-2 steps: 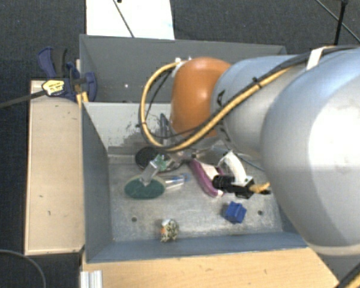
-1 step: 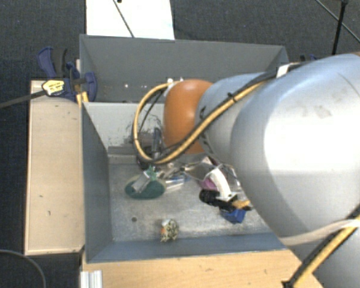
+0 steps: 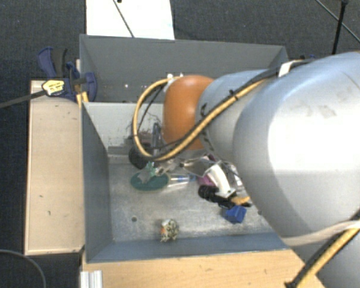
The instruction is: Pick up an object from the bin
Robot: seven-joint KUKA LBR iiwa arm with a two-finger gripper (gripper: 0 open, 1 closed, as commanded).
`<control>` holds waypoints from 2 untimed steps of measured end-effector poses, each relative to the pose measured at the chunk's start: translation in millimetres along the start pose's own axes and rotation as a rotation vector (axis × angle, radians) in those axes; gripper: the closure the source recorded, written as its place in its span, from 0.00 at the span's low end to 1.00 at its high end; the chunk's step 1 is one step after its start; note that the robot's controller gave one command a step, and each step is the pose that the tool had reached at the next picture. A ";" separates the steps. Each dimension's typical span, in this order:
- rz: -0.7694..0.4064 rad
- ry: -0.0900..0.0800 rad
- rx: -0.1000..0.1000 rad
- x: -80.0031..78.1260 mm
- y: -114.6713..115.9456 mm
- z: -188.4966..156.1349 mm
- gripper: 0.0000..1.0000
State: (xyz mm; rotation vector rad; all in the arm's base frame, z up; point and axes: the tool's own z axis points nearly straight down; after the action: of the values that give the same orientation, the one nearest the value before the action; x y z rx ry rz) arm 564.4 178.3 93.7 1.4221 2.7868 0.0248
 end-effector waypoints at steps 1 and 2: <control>-0.023 0.004 0.015 13.5 -11.1 -48.2 1.00; -0.041 0.005 0.022 14.4 -22.9 -50.4 1.00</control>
Offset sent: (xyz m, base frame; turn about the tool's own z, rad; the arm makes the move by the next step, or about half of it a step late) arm -0.0187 0.0031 0.0445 -0.0200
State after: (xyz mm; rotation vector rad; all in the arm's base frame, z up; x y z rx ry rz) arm 536.4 176.1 143.6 1.3713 2.8280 -0.0030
